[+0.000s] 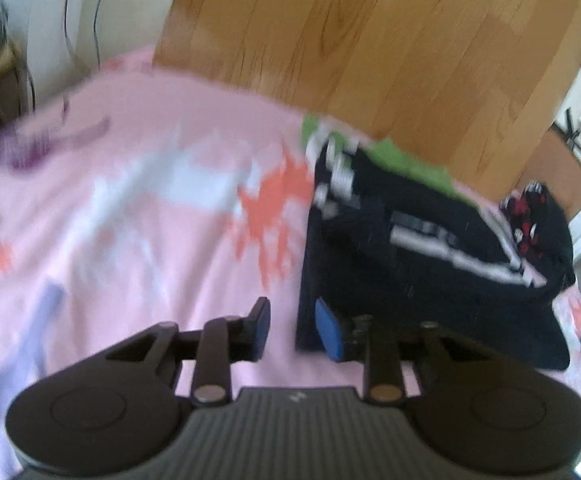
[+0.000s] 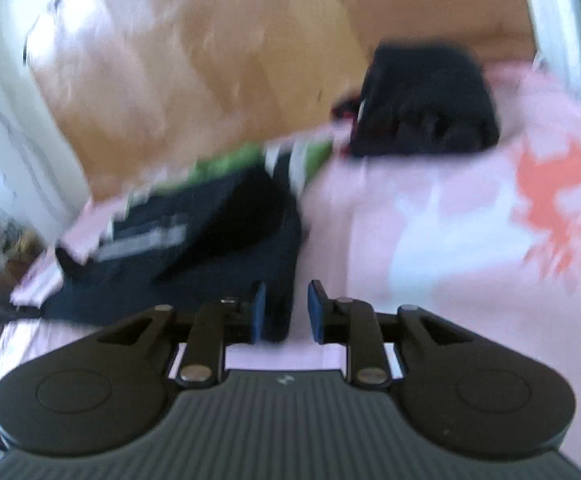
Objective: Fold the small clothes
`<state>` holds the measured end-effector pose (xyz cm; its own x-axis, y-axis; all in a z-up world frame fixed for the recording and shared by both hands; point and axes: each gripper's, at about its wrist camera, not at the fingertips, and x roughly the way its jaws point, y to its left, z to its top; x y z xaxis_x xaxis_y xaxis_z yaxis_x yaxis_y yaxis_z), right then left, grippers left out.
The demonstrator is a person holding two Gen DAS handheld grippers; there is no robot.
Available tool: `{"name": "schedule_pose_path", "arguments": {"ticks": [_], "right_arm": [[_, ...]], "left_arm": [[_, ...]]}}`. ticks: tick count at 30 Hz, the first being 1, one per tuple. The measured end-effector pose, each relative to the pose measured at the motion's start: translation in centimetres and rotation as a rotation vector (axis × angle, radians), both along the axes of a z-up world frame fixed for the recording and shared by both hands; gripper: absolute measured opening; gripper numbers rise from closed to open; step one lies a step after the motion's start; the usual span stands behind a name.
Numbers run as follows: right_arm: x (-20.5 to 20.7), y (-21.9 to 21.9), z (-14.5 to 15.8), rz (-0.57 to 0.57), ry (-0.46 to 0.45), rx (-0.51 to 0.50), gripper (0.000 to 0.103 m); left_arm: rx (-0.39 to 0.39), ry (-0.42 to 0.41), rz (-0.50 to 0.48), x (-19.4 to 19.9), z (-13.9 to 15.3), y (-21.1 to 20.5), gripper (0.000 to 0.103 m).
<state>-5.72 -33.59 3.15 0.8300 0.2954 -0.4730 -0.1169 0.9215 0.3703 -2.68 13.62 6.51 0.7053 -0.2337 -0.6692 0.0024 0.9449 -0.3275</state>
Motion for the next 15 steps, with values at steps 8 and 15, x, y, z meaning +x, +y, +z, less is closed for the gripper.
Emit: {"name": "schedule_pose_path", "arguments": {"ticks": [8,15], "right_arm": [[3.5,5.1,1.2,0.196,0.003,-0.088,0.027],[12.3,11.3,-0.2,0.274,0.016,-0.174,0.026]], "left_arm": [[0.047,0.008,-0.223,4.0,0.5,-6.2,0.031],[0.024,0.044,-0.125,12.9,0.2,-8.9,0.033]]}}
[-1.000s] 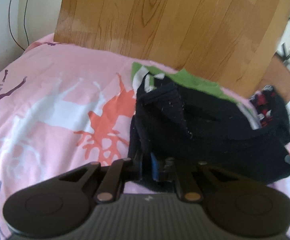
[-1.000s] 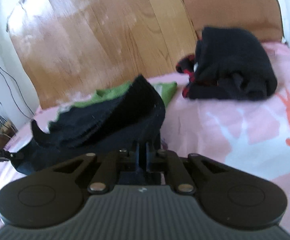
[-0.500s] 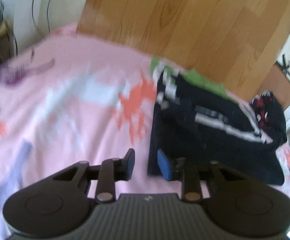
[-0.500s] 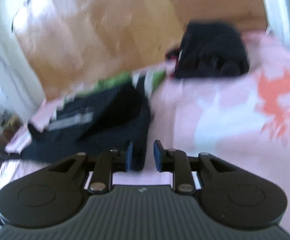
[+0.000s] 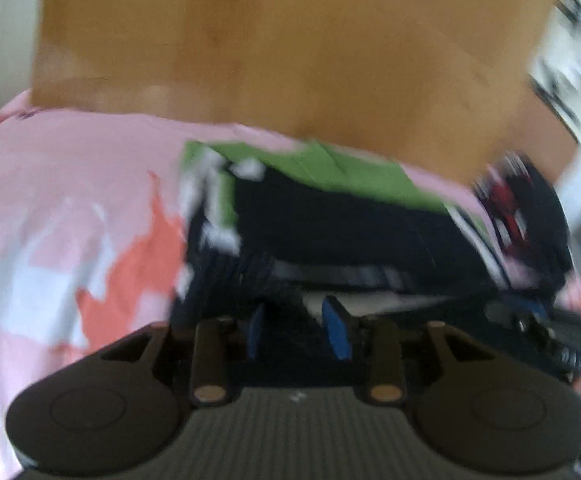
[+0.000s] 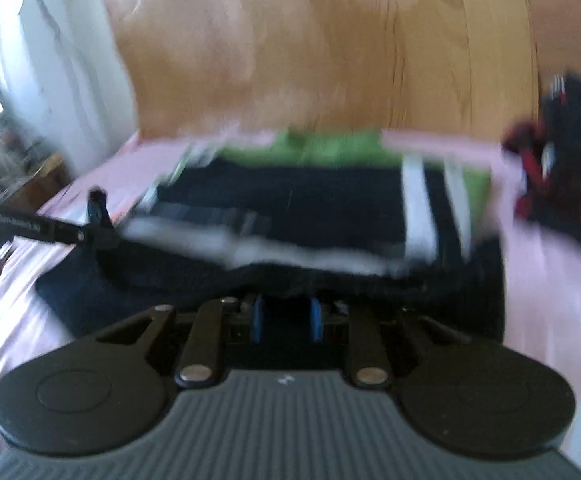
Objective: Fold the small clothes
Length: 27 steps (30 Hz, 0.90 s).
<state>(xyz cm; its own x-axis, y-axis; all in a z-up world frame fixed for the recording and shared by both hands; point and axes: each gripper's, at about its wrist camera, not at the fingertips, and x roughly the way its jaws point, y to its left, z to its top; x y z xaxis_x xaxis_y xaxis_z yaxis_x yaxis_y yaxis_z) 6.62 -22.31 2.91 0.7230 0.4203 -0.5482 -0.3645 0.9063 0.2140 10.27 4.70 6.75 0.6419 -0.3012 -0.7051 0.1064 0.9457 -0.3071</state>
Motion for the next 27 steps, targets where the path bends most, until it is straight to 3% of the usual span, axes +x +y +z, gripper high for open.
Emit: {"name": "schedule_pose_path", "arguments": {"ticks": [2,4,6,9,14,15,17,18,21,27], "right_arm": [[1.9,-0.5,0.7,-0.089,0.002,0.034,0.027],[2.0,-1.5,1.3,-0.094,0.011,0.081,0.027],[1.0,-2.0,1.6,-0.077,-0.007,0.067,0.028],[0.4,-2.1,0.8,-0.056,-0.001,0.027,0.028],[3.0,-1.8,2.4,-0.067,0.001,0.005,0.029],[4.0,-1.7,3.3,-0.068,-0.010,0.013,0.030],[6.6,-1.5,4.7,-0.079,-0.018,0.023,0.048],[8.4,-1.3,5.1,-0.097,-0.012,0.022,0.051],[14.1,-0.6,4.8,-0.168,0.047,0.012,0.054],[23.5,2.0,1.1,-0.227,0.175,-0.051,0.056]], "left_arm": [[-0.090,-0.029,0.045,0.1,1.2,1.5,0.037],[-0.101,-0.088,0.049,-0.9,2.1,2.1,0.054],[-0.066,-0.123,0.071,-1.6,2.4,2.0,0.054],[-0.087,-0.116,0.037,-1.1,1.9,0.9,0.054],[-0.084,-0.104,-0.045,0.4,-1.1,-2.7,0.054],[-0.096,-0.098,-0.062,0.4,-1.9,-3.1,0.054],[-0.096,-0.086,-0.085,0.5,-3.4,-3.7,0.054],[-0.067,-0.112,-0.096,0.2,-3.4,-4.0,0.055],[-0.040,-0.129,-0.130,-0.1,-3.4,-4.4,0.058],[-0.036,-0.117,-0.142,0.0,-3.1,-4.2,0.058]]}}
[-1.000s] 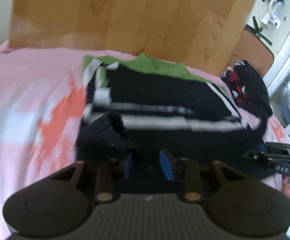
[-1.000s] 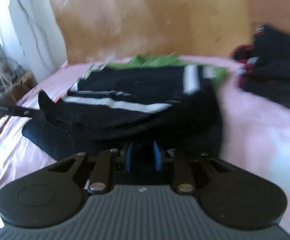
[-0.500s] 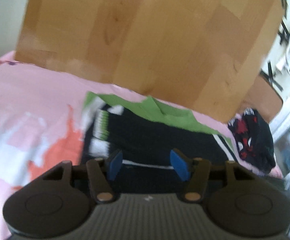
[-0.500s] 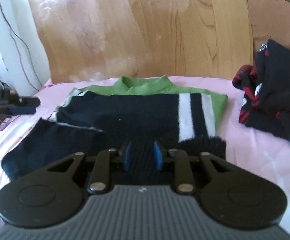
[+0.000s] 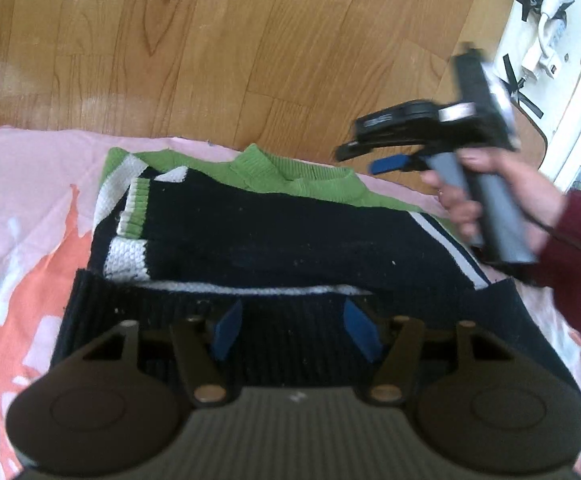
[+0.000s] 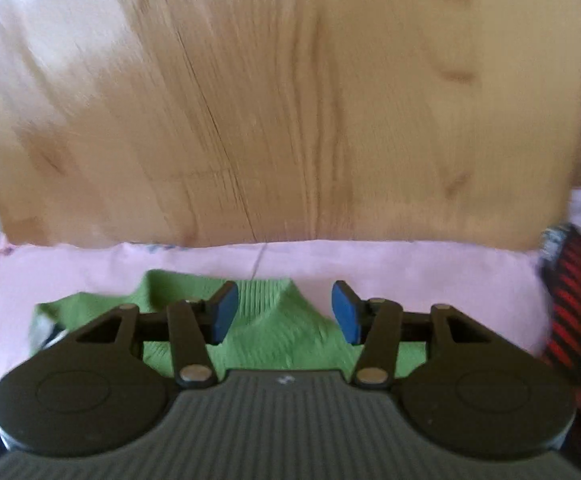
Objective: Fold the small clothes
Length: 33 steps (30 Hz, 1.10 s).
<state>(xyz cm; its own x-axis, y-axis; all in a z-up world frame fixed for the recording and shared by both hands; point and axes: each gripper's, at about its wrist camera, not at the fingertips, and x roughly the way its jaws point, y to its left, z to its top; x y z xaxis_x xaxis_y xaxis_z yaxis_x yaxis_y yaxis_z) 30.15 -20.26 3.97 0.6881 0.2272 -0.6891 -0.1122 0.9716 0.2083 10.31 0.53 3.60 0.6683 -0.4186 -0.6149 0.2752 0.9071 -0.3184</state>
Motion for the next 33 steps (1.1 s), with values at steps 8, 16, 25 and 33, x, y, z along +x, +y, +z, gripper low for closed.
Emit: {"name": "schedule_pose_path", "arguments": {"ticks": [8,16,25,33], "right_arm": [[1.3,3.7,-2.5,0.105,0.008,-0.199,0.008],[-9.2,1.5,4.3,0.188,-0.175,-0.108,0.006],[-24.8,-0.1,5.9,0.293,-0.297,-0.044,0.006],[-34.5,-1.9,2.2,0.301,-0.326,-0.064,0.006]], "left_arm": [[-0.122,0.003,0.102,0.6,1.4,4.1,0.057],[-0.345,-0.019,0.438,0.5,2.0,13.1,0.058],[-0.383,-0.069,0.539,-4.7,3.4,16.9,0.058],[-0.292,-0.095,0.486,-10.5,4.4,16.8,0.072]]}}
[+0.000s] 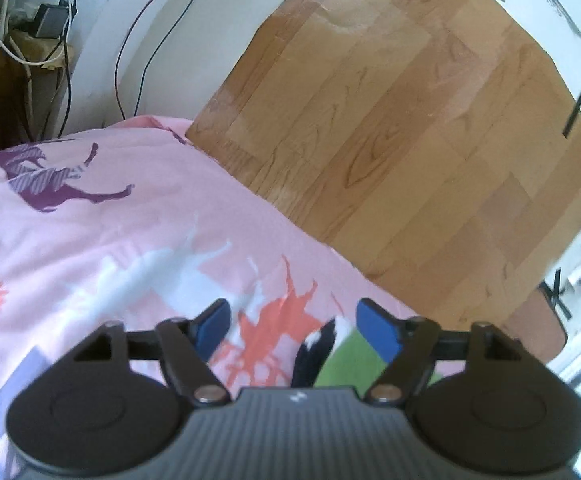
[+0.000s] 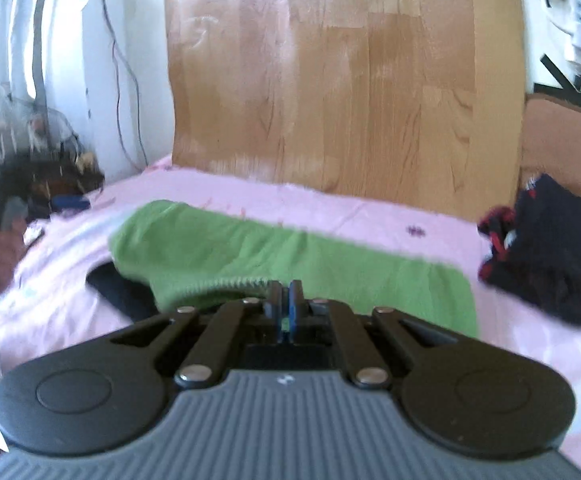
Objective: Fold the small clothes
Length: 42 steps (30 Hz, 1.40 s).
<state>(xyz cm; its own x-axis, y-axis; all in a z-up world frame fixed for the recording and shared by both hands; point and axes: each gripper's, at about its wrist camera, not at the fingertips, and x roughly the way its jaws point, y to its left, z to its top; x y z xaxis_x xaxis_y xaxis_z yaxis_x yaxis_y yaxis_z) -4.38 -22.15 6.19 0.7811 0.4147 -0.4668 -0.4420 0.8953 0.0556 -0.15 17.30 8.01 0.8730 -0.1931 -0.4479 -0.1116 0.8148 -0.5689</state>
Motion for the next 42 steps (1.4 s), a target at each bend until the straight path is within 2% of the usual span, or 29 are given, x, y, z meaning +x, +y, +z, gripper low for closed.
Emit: {"name": "schedule_pose_path", "arguments": {"ticks": [4,5,7,9,10,11,13,15,18,21,23,24,25,26,27,29,31,34,36,39,42], "right_arm": [[-1.4,0.4,-3.0,-0.032,0.014,-0.014,0.005],[-1.2,0.6,-3.6,-0.035,0.021,-0.015,0.002],[-1.3,0.6,-4.0,-0.028,0.020,-0.015,0.003],[-1.6,-0.1,-3.6,-0.014,0.034,0.017,0.006],[-1.7,-0.8,-3.3,-0.016,0.033,0.054,0.012],[-1.8,-1.7,-2.9,-0.027,0.028,0.083,0.024],[-2.5,-3.4,-2.4,-0.087,-0.002,0.119,0.042],[-2.3,-5.5,-2.1,-0.201,-0.040,0.157,0.047],[-0.2,-9.2,-2.3,-0.352,-0.016,0.276,0.051],[3.4,-11.8,-3.5,-0.454,0.070,0.390,0.053],[5.9,-12.4,-4.8,-0.462,0.138,0.444,0.053],[6.7,-12.5,-5.3,-0.465,0.168,0.459,0.053],[7.6,-12.4,-5.8,-0.461,0.198,0.469,0.048],[8.0,-12.1,-6.1,-0.445,0.216,0.468,0.014],[8.2,-11.7,-6.0,-0.427,0.216,0.454,0.011],[7.3,-11.1,-4.6,-0.419,0.164,0.437,0.010],[5.4,-10.9,-2.6,-0.358,0.117,0.474,0.010],[2.8,-10.3,-0.3,-0.292,0.081,0.486,0.010],[0.9,-9.7,0.3,-0.266,0.058,0.458,0.010],[-1.1,-9.5,-1.2,-0.286,0.062,0.419,0.010],[-0.4,-9.1,-4.8,-0.357,0.122,0.344,0.010]], "left_arm": [[0.047,0.042,-0.043,0.1,-0.4,-1.8,0.073],[0.060,0.059,-0.058,0.5,-0.7,-2.3,0.074],[0.089,0.087,-0.091,1.2,-1.2,-3.1,0.084],[0.119,0.132,-0.105,2.2,-2.0,-3.8,0.086],[0.125,0.151,-0.116,2.6,-2.4,-4.1,0.086],[0.125,0.166,-0.129,3.0,-2.7,-4.3,0.086],[0.126,0.188,-0.147,3.4,-3.2,-4.8,0.086],[0.143,0.195,-0.164,3.6,-3.3,-5.6,0.086],[0.183,0.197,-0.194,3.9,-3.1,-7.1,0.076],[0.219,0.226,-0.219,4.3,-3.0,-8.3,0.052],[0.267,0.245,-0.205,4.6,-2.7,-8.9,0.035],[0.277,0.250,-0.209,4.7,-2.5,-9.0,0.022],[0.272,0.252,-0.216,4.8,-2.3,-8.8,0.014],[0.259,0.253,-0.223,4.8,-2.0,-8.5,0.012],[0.240,0.247,-0.231,4.9,-1.5,-8.1,0.012],[0.192,0.226,-0.245,4.7,-0.4,-7.0,0.011],[0.163,0.212,-0.255,4.7,0.6,-6.2,0.010],[0.179,0.201,-0.260,4.2,1.7,-5.5,0.010],[0.193,0.205,-0.258,3.9,1.8,-5.2,0.010],[0.209,0.242,-0.263,3.9,0.6,-5.0,0.010],[0.281,0.295,-0.264,4.2,-1.6,-6.0,0.017]]}}
